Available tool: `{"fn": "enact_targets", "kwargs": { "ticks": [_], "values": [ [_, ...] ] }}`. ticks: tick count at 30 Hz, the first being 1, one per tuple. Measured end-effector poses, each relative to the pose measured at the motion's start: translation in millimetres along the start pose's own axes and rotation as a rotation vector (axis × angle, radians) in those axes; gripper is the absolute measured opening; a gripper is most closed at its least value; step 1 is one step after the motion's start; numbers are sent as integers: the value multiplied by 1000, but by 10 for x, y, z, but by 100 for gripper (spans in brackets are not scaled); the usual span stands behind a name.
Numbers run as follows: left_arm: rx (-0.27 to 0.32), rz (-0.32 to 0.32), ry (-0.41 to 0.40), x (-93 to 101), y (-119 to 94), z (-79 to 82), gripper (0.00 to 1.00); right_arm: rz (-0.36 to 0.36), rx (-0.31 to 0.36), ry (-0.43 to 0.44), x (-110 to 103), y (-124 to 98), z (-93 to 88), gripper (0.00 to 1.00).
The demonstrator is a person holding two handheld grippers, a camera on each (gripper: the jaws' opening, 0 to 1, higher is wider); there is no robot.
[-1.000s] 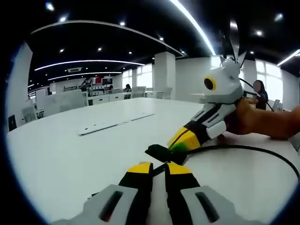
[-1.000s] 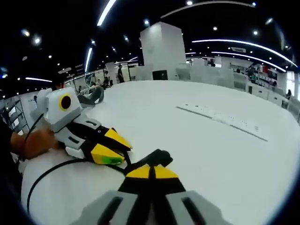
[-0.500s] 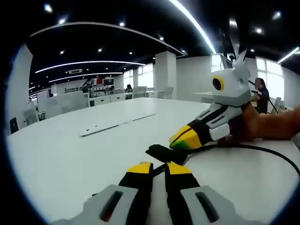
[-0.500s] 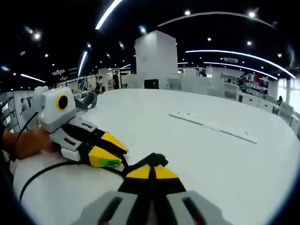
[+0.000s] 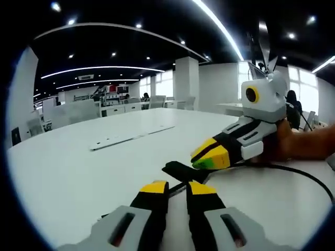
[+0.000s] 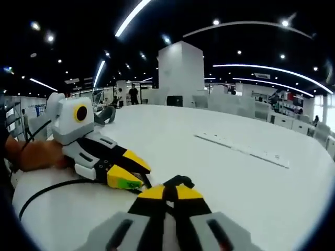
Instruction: Find the charging cable on the desk, coil it up and secure with Velcro.
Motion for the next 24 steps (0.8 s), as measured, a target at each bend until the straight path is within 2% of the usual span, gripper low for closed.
{"fn": "enact_targets", "kwargs": {
  "ticks": [2, 6, 11, 17, 24],
  "values": [
    [0, 4, -7, 8, -8, 4, 22, -7, 2, -1, 9, -5, 2, 12],
    [38, 17, -6, 9, -44, 66, 28, 16, 2, 22, -38, -29, 4, 28],
    [27, 34, -2, 12, -59, 44, 31, 11, 7, -1, -87, -83, -11, 36],
    [68, 40, -21, 61, -94, 81, 35, 3, 18, 33, -88, -212, -29, 40],
    [58, 54, -3, 94, -97, 78, 37, -8, 17, 20, -71, -213, -30, 40]
  ]
}}
Point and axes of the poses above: the point that each gripper's makers call its tool centre point, and the gripper's own axes: y roughly forward along the fingers, x roughly to its right, z roughly out of its top, the point moved 4 cm from there along -y, roughly backward along the fingers, and after that the axes turned 12 degrees about -z, right-handed, at the moved point
